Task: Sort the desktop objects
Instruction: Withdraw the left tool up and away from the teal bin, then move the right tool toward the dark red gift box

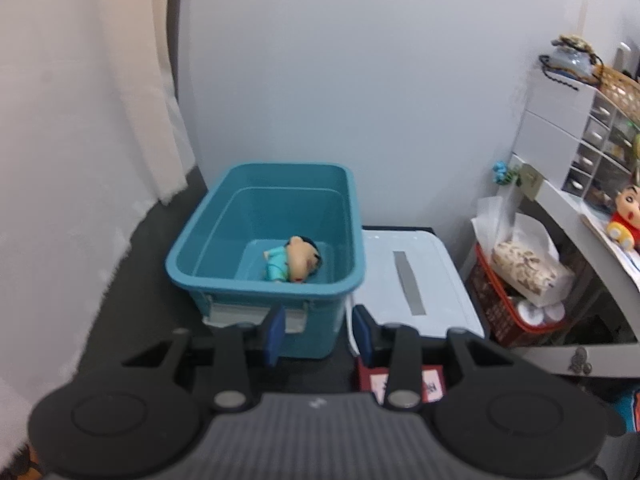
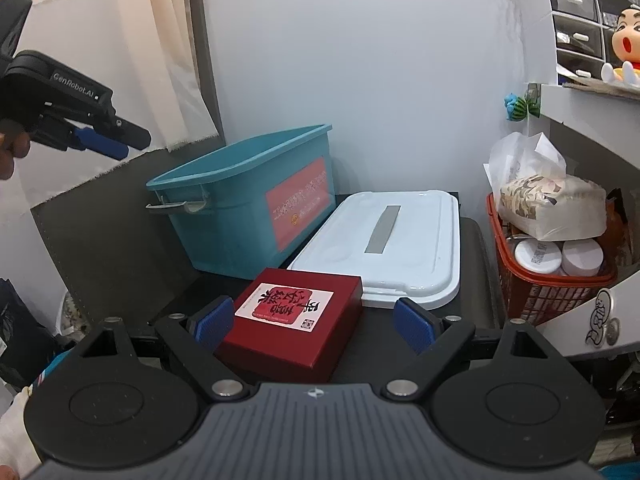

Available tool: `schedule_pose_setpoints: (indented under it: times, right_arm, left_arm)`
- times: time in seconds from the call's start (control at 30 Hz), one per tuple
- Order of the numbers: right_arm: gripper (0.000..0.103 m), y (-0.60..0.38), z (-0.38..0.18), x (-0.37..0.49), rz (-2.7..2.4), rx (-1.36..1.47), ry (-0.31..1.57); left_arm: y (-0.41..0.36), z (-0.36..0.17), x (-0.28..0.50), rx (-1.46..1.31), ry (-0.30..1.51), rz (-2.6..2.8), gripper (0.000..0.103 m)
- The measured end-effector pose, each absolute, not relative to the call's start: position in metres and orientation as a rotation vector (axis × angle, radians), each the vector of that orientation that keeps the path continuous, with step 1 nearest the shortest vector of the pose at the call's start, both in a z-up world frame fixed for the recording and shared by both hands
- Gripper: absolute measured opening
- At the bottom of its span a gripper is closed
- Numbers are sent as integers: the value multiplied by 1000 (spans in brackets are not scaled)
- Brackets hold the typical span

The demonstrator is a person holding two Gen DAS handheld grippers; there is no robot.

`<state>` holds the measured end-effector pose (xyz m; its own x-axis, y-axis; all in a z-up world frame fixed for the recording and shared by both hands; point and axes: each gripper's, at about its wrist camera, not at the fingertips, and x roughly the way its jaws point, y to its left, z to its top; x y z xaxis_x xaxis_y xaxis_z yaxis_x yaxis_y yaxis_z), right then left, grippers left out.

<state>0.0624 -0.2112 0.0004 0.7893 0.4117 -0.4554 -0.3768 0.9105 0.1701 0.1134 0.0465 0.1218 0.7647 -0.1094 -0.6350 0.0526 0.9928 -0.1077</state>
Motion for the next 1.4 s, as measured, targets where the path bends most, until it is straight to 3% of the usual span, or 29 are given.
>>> schedule_pose_setpoints:
  times: [1.03,1.4]
  right_arm:
    - [90,-206,-18,60,418,6,554]
    - [90,-198,-29,68,410,-10,589]
  left_arm:
    - [8,22,84,-143,732,-197,40]
    - [9,9,96,-178,745,-260,41]
